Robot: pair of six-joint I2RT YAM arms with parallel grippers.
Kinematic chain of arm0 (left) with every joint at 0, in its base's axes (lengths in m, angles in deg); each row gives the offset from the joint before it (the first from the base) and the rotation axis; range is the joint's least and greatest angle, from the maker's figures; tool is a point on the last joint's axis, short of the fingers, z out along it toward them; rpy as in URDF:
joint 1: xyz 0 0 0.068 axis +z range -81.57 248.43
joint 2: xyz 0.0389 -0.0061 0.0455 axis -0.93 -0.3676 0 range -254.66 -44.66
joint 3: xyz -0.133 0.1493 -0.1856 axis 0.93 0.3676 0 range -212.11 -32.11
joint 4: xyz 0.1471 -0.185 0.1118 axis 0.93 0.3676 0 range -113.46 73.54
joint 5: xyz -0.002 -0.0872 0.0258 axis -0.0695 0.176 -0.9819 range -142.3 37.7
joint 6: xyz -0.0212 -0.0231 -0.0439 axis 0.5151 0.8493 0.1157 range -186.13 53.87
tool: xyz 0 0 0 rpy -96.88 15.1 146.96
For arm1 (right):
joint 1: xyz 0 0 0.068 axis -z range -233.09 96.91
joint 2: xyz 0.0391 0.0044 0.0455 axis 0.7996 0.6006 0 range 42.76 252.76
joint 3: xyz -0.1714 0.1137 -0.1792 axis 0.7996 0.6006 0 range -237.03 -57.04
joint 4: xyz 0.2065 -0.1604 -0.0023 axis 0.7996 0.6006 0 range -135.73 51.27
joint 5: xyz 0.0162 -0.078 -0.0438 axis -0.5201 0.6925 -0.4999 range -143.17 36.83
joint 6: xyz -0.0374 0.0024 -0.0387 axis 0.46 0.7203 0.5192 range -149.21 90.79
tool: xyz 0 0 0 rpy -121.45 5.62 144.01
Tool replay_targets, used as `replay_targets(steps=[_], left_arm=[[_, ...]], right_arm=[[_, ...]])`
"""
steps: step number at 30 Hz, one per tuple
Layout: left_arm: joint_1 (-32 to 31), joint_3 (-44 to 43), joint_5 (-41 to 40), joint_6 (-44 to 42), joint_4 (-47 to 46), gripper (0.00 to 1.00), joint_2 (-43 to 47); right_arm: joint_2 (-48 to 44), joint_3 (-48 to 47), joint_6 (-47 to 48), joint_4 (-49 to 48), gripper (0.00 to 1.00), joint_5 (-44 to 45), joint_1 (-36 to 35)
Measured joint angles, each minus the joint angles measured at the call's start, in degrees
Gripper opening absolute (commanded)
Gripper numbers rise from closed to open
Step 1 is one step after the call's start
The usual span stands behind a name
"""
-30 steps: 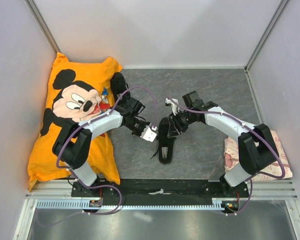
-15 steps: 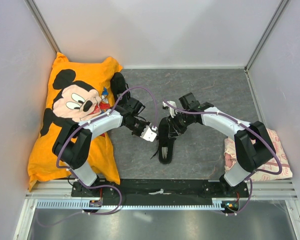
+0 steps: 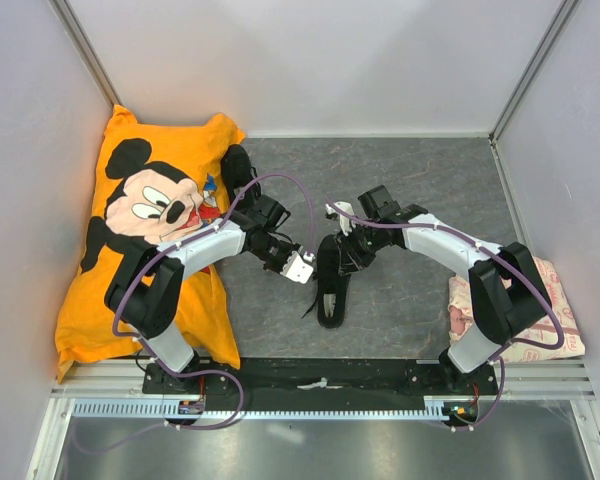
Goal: Tie the shoes
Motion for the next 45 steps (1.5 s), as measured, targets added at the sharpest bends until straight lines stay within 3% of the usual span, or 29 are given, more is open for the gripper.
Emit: replay_targets(steps=[18, 32, 45], left_arm=[[0.00, 0.00, 0.02, 0.00, 0.00, 0.02, 0.00], [0.00, 0.00, 0.02, 0.00, 0.04, 0.02, 0.00], [0.00, 0.00, 0.02, -0.02, 0.24, 0.02, 0.00]], right_arm=[[0.00, -0.04, 0.24, 0.07, 0.43, -1.90, -1.40], [0.00, -3.61, 1.60, 3.10, 0.37, -3.45, 1.25], [1.36, -3.74, 0.76, 2.47, 0.36, -3.32, -2.36]])
